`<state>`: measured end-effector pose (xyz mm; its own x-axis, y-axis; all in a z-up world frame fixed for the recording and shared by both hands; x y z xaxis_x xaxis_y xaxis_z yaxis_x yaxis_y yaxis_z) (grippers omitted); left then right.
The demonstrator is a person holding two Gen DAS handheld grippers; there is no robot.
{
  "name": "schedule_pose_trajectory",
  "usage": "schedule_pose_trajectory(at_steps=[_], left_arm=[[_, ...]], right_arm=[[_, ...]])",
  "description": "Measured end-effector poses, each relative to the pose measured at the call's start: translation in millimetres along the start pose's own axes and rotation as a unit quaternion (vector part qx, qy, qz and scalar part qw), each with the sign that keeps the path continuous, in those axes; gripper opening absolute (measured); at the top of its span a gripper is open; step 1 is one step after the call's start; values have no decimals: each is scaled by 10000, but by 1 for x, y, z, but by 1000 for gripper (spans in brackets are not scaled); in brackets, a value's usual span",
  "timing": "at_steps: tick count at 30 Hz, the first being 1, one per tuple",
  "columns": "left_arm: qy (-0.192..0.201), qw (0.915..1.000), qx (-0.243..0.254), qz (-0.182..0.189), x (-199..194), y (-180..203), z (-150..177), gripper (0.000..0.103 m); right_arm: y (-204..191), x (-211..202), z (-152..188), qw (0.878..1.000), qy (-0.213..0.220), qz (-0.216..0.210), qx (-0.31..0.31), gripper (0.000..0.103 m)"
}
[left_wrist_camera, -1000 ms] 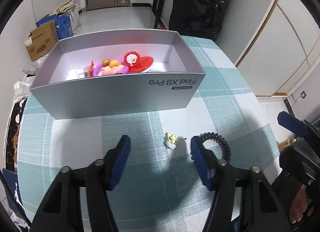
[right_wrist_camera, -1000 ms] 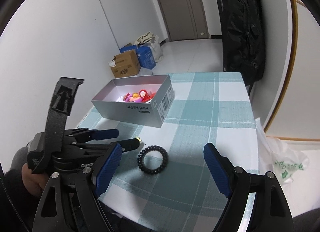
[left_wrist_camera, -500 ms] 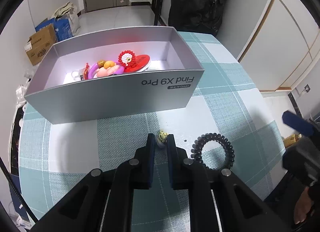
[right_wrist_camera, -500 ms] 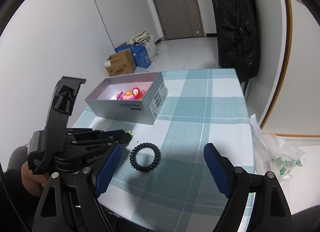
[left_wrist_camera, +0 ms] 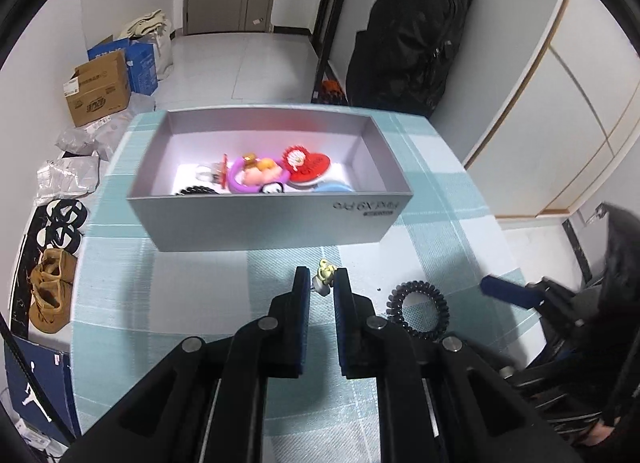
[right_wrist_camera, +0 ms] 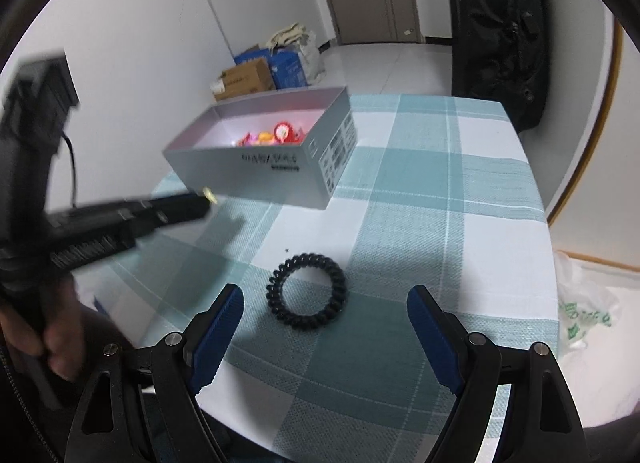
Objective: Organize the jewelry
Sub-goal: 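Lower the left gripper onto the yellow flower charm and close on it, then grasp the black coiled hair tie with the right gripper while the left lifts the flower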
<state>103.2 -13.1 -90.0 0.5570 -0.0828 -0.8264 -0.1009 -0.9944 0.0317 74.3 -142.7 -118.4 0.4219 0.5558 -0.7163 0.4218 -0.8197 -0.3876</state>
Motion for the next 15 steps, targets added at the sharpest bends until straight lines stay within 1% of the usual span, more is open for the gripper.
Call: schedule_pose_trajectory(at_steps=[4, 9, 12, 13, 14, 15], left_arm=[[61, 9998, -162, 89, -6, -8, -3, 7], [123, 9996, -243, 73, -10, -18, -2, 7], [124, 9994, -322, 44, -11, -27, 0, 7], [125, 9993, -360, 45, -12, -30, -1, 7], [120, 9991, -408, 51, -12, -33, -1, 7], [119, 9989, -454, 55, -12, -35, -1, 7]], right_arm=[[-9, 11, 2, 9993, -118, 164, -303, 83], [-18, 23, 2, 9970, -220, 454, -592, 81], [-22, 32, 0, 9946, -314, 613, -776, 70], [-23, 35, 0, 9939, -354, 657, -806, 64], [-22, 38, 1, 9930, -411, 731, -828, 61], [-22, 39, 1, 9927, -372, 764, -856, 60]])
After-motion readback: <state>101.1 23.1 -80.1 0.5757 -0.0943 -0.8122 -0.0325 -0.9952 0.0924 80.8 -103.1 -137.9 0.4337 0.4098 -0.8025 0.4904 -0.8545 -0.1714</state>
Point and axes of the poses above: each gripper's, at about its wrist camera, not at the fingertips, and x roughly the way its jaws point, y to its right, z to its underside, the point moved 5 cm from there along x, roughly the way its jaws point, and after that the axes turned 13 degrees about -z, right-handed, at the moved point
